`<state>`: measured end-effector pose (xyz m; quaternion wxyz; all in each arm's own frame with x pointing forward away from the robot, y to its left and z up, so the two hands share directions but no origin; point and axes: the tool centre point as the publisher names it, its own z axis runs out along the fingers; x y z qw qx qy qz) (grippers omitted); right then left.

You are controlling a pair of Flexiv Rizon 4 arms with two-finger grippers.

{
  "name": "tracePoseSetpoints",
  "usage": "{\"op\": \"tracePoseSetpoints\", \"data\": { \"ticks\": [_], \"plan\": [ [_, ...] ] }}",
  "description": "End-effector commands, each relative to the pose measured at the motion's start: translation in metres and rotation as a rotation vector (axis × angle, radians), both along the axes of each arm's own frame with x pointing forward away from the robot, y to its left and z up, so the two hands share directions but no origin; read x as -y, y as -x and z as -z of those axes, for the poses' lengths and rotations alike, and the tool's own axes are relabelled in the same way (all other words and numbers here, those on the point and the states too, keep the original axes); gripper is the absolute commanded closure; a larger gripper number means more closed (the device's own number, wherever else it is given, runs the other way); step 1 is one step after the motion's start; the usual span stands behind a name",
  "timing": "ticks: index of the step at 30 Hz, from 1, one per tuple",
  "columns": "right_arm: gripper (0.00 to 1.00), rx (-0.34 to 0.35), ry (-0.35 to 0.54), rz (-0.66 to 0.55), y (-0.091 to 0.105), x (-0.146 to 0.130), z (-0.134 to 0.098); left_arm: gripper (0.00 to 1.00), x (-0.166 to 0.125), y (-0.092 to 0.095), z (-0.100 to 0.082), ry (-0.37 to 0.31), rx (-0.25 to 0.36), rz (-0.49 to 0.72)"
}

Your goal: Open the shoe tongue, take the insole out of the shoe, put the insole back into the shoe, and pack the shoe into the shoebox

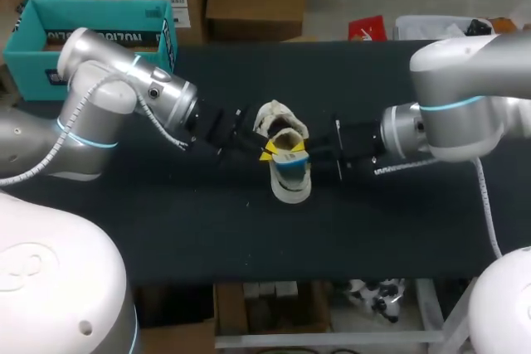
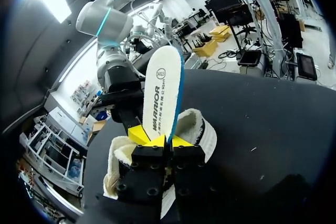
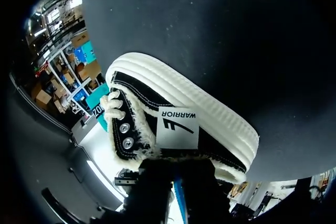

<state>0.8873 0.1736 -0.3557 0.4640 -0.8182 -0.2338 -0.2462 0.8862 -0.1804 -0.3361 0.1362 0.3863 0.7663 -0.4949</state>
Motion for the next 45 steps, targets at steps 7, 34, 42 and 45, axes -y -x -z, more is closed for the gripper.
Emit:
{"op": "tracePoseSetpoints", "data": {
  "ticks": [7, 34, 42, 45],
  "plan": [
    [1.0, -0.011, 0.01, 0.01, -0.005, 0.002, 0.003, 0.6, 0.001, 0.005, 0.002, 0.027, -0.01, 0.01],
    [0.53, 0.015, 0.032, 0.071, 0.03, 0.009, -0.018, 1.0, 0.014, 0.028, -0.014, 0.032, 0.072, 0.017],
    [1.0, 0.022, 0.048, 0.071, 0.033, 0.006, -0.02, 1.0, 0.015, 0.028, -0.012, 0.033, 0.066, 0.01],
    [1.0, 0.023, 0.05, 0.062, 0.028, 0.005, -0.016, 1.0, 0.015, 0.027, -0.011, 0.027, 0.072, 0.006]
  ]
}}
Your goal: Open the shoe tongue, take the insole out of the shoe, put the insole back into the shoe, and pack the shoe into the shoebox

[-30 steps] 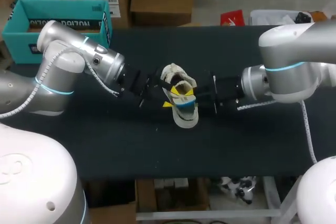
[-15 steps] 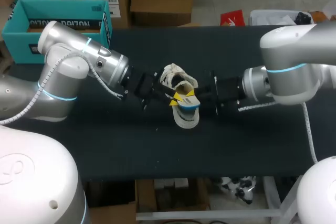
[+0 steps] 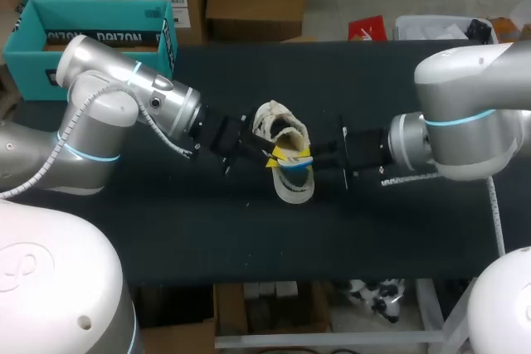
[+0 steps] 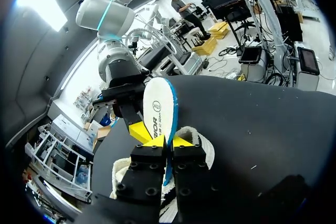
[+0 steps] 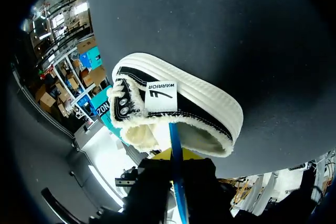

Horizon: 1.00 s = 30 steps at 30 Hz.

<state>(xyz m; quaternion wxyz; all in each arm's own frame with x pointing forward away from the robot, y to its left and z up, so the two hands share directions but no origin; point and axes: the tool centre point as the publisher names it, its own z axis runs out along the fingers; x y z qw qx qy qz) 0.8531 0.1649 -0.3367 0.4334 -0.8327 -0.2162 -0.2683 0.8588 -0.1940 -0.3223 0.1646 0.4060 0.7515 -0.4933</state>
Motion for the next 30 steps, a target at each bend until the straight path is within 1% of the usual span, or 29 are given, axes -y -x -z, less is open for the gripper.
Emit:
{"op": "tracePoseSetpoints", "data": {
  "ticks": [1, 10, 14, 15, 17, 18, 19, 20, 21, 23, 24, 26, 27, 28, 30],
  "plan": [
    [1.0, -0.003, 0.007, -0.012, -0.008, -0.004, 0.005, 1.0, 0.002, -0.002, 0.004, -0.005, 0.005, -0.014],
    [1.0, 0.002, 0.038, -0.026, -0.035, -0.004, 0.021, 1.0, -0.002, -0.025, 0.018, -0.039, -0.025, -0.071],
    [1.0, 0.002, 0.04, -0.034, -0.041, -0.004, 0.024, 1.0, -0.003, -0.028, 0.022, -0.059, -0.041, -0.079],
    [1.0, 0.002, 0.039, -0.034, -0.041, -0.004, 0.024, 0.96, -0.004, -0.026, 0.023, -0.06, -0.043, -0.075],
    [1.0, 0.0, 0.041, -0.031, -0.04, -0.002, 0.024, 0.71, -0.006, -0.022, 0.021, -0.053, -0.044, -0.064],
    [1.0, 0.0, 0.04, -0.031, -0.04, -0.002, 0.024, 0.67, -0.007, -0.021, 0.02, -0.05, -0.043, -0.063],
    [1.0, 0.0, 0.041, -0.026, -0.039, -0.001, 0.024, 0.62, -0.008, -0.017, 0.018, -0.039, -0.042, -0.055],
    [1.0, 0.0, 0.041, -0.024, -0.038, 0.0, 0.024, 0.59, -0.009, -0.015, 0.017, -0.036, -0.038, -0.055],
    [1.0, -0.001, 0.04, -0.021, -0.037, 0.001, 0.024, 0.6, -0.009, -0.013, 0.015, -0.026, -0.034, -0.054],
    [1.0, -0.002, 0.039, -0.015, -0.036, 0.002, 0.024, 0.65, -0.01, -0.009, 0.012, -0.013, -0.024, -0.052],
    [1.0, -0.003, 0.039, -0.014, -0.036, 0.002, 0.024, 0.7, -0.009, -0.007, 0.01, -0.006, -0.02, -0.048],
    [1.0, -0.005, 0.038, -0.013, -0.036, 0.003, 0.025, 0.84, -0.006, -0.005, 0.007, -0.002, -0.011, -0.044],
    [1.0, -0.006, 0.038, -0.012, -0.036, 0.003, 0.025, 0.97, -0.004, -0.004, 0.005, 0.0, -0.008, -0.044],
    [1.0, -0.006, 0.037, -0.012, -0.036, 0.003, 0.026, 1.0, -0.002, -0.003, 0.005, 0.0, -0.002, -0.045],
    [1.0, -0.008, 0.035, -0.012, -0.036, 0.003, 0.026, 1.0, 0.002, -0.002, 0.004, -0.001, -0.002, -0.04]
  ]
}}
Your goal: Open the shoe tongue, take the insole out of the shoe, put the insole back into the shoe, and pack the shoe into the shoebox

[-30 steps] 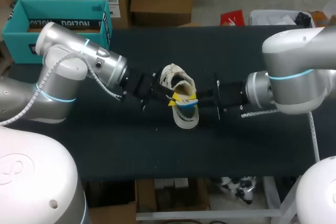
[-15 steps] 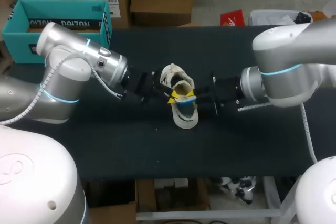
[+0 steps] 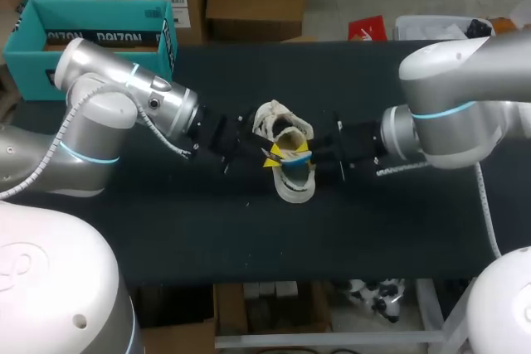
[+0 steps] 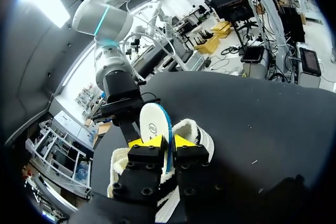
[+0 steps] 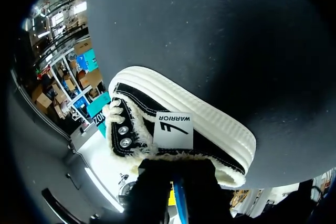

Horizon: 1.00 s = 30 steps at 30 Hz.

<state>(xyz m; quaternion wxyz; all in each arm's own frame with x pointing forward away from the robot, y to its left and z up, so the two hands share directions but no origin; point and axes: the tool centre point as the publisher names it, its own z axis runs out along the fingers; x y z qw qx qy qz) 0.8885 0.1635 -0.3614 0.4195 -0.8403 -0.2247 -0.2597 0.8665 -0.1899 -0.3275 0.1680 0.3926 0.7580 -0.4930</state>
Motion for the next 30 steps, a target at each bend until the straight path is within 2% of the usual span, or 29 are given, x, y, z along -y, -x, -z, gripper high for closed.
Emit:
{"op": "tracePoseSetpoints", "data": {
  "ticks": [1, 4, 5, 8, 11, 13, 14, 15, 21, 22, 23, 24, 25, 26, 27, 28, 29, 30],
  "plan": [
    [1.0, -0.003, -0.004, -0.001, -0.001, 0.001, 0.001, 1.0, 0.009, 0.006, -0.001, -0.003, 0.009, -0.01],
    [1.0, -0.003, -0.005, 0.002, 0.0, 0.0, 0.001, 1.0, 0.014, 0.008, 0.0, -0.017, 0.017, -0.003],
    [1.0, -0.002, -0.005, 0.003, 0.001, 0.0, 0.001, 0.9, 0.015, 0.008, 0.0, -0.018, 0.017, -0.002],
    [1.0, -0.001, -0.005, 0.007, 0.002, 0.0, 0.0, 0.71, 0.016, 0.008, 0.0, -0.02, 0.017, 0.001],
    [1.0, -0.001, -0.007, 0.008, 0.002, 0.0, 0.0, 0.63, 0.017, 0.008, 0.0, -0.021, 0.018, 0.0],
    [1.0, -0.002, -0.008, 0.006, 0.001, -0.001, 0.001, 0.68, 0.018, 0.007, 0.001, -0.025, 0.018, -0.007],
    [1.0, -0.003, -0.008, 0.004, 0.0, -0.001, 0.001, 0.8, 0.018, 0.006, 0.001, -0.025, 0.017, -0.012],
    [1.0, -0.003, -0.009, 0.003, 0.0, -0.001, 0.001, 1.0, 0.018, 0.005, 0.002, -0.027, 0.017, -0.02],
    [1.0, 0.005, -0.008, 0.001, 0.006, -0.002, -0.004, 1.0, 0.016, 0.001, 0.005, -0.03, 0.013, -0.041],
    [0.87, 0.01, -0.001, 0.01, 0.01, -0.002, -0.006, 1.0, 0.015, 0.001, 0.005, -0.03, 0.012, -0.042],
    [0.64, 0.014, 0.006, 0.019, 0.015, 0.0, -0.01, 1.0, 0.014, 0.001, 0.005, -0.03, 0.012, -0.043],
    [0.52, 0.021, 0.012, 0.028, 0.02, 0.0, -0.013, 1.0, 0.014, 0.001, 0.005, -0.03, 0.012, -0.044],
    [0.35, 0.022, 0.024, 0.038, 0.025, 0.001, -0.017, 1.0, 0.013, 0.001, 0.005, -0.03, 0.011, -0.045],
    [0.26, 0.025, 0.032, 0.045, 0.03, 0.002, -0.02, 1.0, 0.012, 0.001, 0.005, -0.03, 0.011, -0.046],
    [0.27, 0.026, 0.039, 0.052, 0.035, 0.001, -0.023, 1.0, 0.012, 0.001, 0.005, -0.03, 0.011, -0.046],
    [0.33, 0.027, 0.047, 0.06, 0.04, 0.002, -0.026, 1.0, 0.012, 0.002, 0.005, -0.03, 0.011, -0.047],
    [0.51, 0.03, 0.052, 0.066, 0.043, 0.003, -0.029, 1.0, 0.012, 0.002, 0.005, -0.029, 0.01, -0.048],
    [0.58, 0.032, 0.053, 0.068, 0.046, 0.003, -0.032, 1.0, 0.012, 0.002, 0.005, -0.029, 0.01, -0.049]
  ]
}}
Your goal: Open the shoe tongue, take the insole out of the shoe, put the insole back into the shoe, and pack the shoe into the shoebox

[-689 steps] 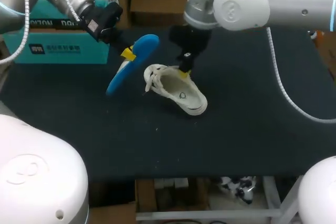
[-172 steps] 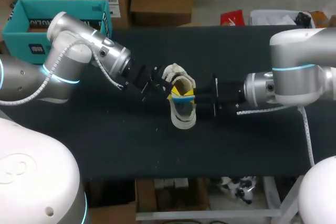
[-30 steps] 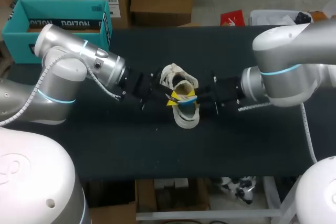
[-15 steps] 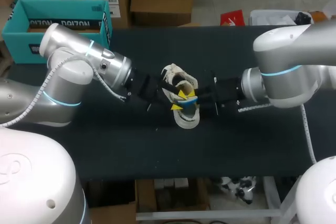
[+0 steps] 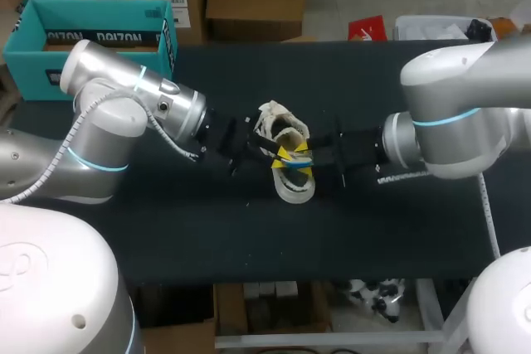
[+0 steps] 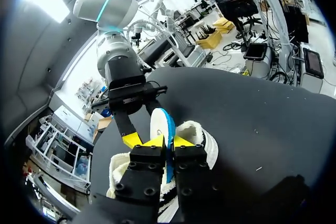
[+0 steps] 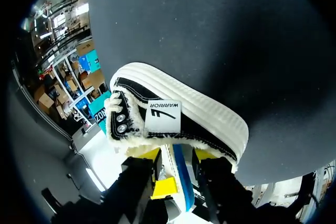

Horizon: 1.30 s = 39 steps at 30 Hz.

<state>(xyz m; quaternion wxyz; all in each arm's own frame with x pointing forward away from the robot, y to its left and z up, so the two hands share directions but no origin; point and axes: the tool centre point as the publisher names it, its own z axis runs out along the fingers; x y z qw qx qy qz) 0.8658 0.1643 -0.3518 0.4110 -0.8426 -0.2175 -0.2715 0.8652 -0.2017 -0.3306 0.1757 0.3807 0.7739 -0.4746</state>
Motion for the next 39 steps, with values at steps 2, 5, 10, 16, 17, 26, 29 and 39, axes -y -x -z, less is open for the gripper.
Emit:
{"op": "tracePoseSetpoints", "data": {
  "ticks": [2, 5, 10, 16, 17, 26, 29, 39],
  "plan": [
    [0.74, 0.017, 0.052, 0.047, 0.027, 0.004, -0.024, 1.0, 0.0, 0.001, 0.002, 0.006, 0.001, -0.006],
    [0.95, 0.017, 0.053, 0.047, 0.028, 0.004, -0.023, 1.0, 0.0, 0.001, 0.002, 0.008, -0.001, -0.008],
    [1.0, 0.022, 0.038, 0.029, 0.023, 0.003, -0.018, 1.0, 0.002, 0.001, 0.002, 0.005, -0.001, -0.007],
    [1.0, 0.021, 0.035, 0.009, 0.008, 0.001, -0.009, 1.0, 0.005, -0.005, 0.009, -0.019, 0.001, -0.019],
    [1.0, 0.022, 0.036, 0.007, 0.005, 0.0, -0.007, 1.0, 0.005, -0.007, 0.011, -0.023, -0.003, -0.023],
    [1.0, 0.014, 0.052, -0.012, -0.015, -0.003, 0.003, 1.0, 0.003, -0.023, 0.022, -0.04, -0.039, -0.059],
    [1.0, 0.017, 0.054, -0.012, -0.014, -0.003, 0.003, 0.78, -0.001, -0.022, 0.021, -0.038, -0.044, -0.058],
    [1.0, 0.024, 0.126, 0.003, 0.001, -0.001, 0.001, 0.0, -0.017, -0.01, 0.005, -0.018, -0.065, -0.037]
  ]
}}
